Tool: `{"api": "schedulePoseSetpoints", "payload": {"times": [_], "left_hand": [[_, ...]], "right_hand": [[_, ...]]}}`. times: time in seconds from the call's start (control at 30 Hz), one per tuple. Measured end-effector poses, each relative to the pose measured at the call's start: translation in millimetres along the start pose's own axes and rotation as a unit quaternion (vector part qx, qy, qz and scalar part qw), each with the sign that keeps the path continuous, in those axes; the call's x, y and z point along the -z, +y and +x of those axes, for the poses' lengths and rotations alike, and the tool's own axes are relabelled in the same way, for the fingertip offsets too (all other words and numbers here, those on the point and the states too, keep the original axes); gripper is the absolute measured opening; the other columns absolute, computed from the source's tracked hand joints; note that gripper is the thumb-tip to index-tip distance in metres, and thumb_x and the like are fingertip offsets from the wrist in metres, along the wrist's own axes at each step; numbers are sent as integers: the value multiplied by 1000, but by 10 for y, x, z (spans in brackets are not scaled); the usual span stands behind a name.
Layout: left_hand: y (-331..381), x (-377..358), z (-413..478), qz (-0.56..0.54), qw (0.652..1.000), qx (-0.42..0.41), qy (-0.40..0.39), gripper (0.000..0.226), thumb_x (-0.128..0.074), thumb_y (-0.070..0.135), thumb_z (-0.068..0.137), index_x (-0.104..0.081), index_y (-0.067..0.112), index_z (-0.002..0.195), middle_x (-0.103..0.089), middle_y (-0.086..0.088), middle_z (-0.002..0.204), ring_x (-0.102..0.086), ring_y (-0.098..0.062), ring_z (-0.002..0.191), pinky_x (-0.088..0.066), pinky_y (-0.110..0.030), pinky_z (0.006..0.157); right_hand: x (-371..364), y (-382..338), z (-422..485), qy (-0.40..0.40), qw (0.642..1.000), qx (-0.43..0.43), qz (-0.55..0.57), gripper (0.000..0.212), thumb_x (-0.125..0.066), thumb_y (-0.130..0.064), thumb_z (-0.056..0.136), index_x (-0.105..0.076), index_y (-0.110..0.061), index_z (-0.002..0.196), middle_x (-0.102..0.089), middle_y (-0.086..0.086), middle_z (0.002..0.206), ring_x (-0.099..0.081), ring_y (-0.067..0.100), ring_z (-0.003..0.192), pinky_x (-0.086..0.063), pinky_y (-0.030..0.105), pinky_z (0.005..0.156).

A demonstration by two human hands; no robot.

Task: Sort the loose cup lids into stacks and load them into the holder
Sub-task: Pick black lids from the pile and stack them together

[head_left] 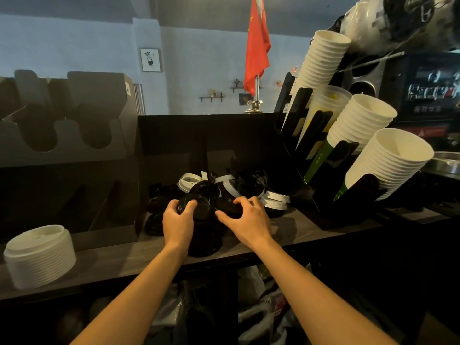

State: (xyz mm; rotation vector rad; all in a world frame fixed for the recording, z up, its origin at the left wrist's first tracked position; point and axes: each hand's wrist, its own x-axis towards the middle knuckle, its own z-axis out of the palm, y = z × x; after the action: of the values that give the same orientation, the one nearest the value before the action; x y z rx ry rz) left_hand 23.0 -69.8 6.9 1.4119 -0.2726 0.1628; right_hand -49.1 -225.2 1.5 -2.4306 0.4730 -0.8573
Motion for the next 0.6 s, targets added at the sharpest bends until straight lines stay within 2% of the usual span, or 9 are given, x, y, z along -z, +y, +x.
{"api": "schedulePoseSetpoints", "payload": {"times": [0.17,0.33,0.43,0.6], "left_hand": [[-55,4,74,-6,1000,12,13,22,-63,36,96,-63,20,111,-70,-4,108,-67,-21,104,-55,-49,96],[-53,7,82,-5,1000,1,14,15,-59,37,100,-63,23,104,-69,-2,107,-67,-19,103,-54,-49,99],[-20,10,58,-16,1000,8,18,19,-57,42,100,-64,24,104,-69,0,107,-67,-20,102,-56,-48,96],[20,15,16,-29,999,26,9,32,-54,48,101,-66,21,112,-70,-1,109,-69,-21,100,-59,-38,82]], "right_hand": [[19,0,-29,24,999,-9,25,68,-53,-78,79,-55,-28,124,-47,-5,121,-47,13,113,-50,32,85],[93,27,-60,82,991,-60,92,57,-51,-75,83,-56,-27,113,-50,-6,112,-49,12,104,-45,28,76],[87,22,-89,45,996,-51,61,59,-53,-77,79,-55,-27,110,-49,-6,111,-50,12,102,-49,30,78],[92,-8,-176,17,1000,8,-22,65,-56,-77,77,-52,-27,118,-44,-6,120,-43,14,114,-47,32,90]]}}
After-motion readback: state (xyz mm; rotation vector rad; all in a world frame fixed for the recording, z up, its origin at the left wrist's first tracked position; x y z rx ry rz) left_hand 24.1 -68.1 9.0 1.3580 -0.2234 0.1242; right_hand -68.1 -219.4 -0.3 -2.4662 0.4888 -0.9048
